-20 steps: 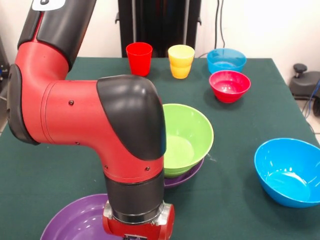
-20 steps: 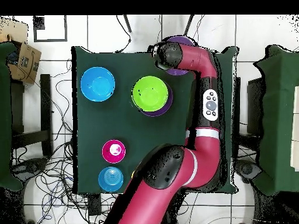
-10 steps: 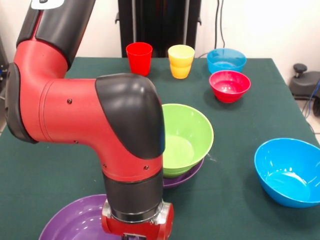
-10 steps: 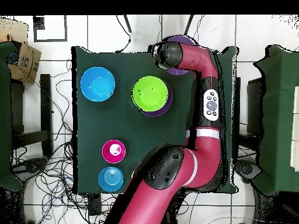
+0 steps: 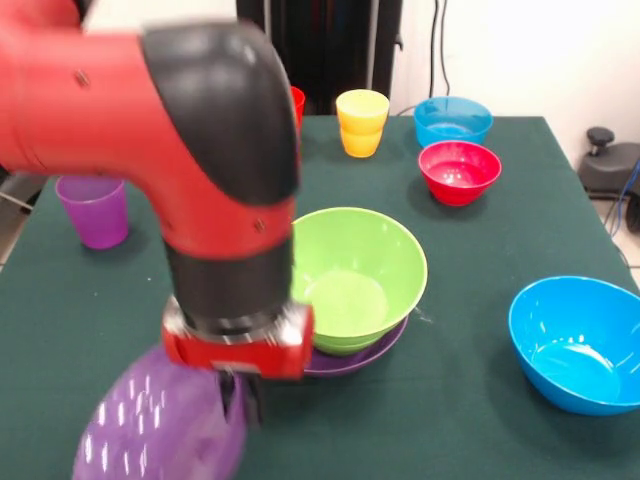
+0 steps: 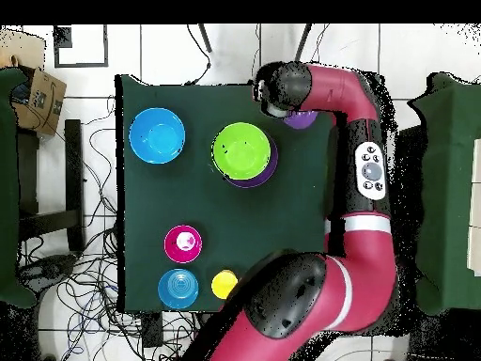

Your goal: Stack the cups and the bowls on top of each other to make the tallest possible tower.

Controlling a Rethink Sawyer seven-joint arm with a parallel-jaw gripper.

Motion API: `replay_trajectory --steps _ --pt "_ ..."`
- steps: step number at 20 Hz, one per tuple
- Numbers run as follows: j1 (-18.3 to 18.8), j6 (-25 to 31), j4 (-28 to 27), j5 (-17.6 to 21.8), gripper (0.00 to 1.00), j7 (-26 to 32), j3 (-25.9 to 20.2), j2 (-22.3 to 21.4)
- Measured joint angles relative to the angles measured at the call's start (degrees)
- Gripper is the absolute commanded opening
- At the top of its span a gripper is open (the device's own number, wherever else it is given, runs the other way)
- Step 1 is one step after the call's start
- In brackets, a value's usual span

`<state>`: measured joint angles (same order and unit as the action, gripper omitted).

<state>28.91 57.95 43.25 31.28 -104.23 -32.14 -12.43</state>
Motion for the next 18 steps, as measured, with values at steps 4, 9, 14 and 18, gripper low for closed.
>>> replay_trajectory --steps 4,9,14,18 --pt "1.4 4.9 2.0 -1.1 0.00 0.0 0.8 -3.9" --pt "1.7 7.5 2.0 -1.1 0.00 0.0 0.9 -5.1" --pt "1.7 7.5 2.0 -1.1 0.00 0.0 0.9 -5.0" --pt "1.7 7.5 2.3 -1.1 0.00 0.0 0.9 -4.9"
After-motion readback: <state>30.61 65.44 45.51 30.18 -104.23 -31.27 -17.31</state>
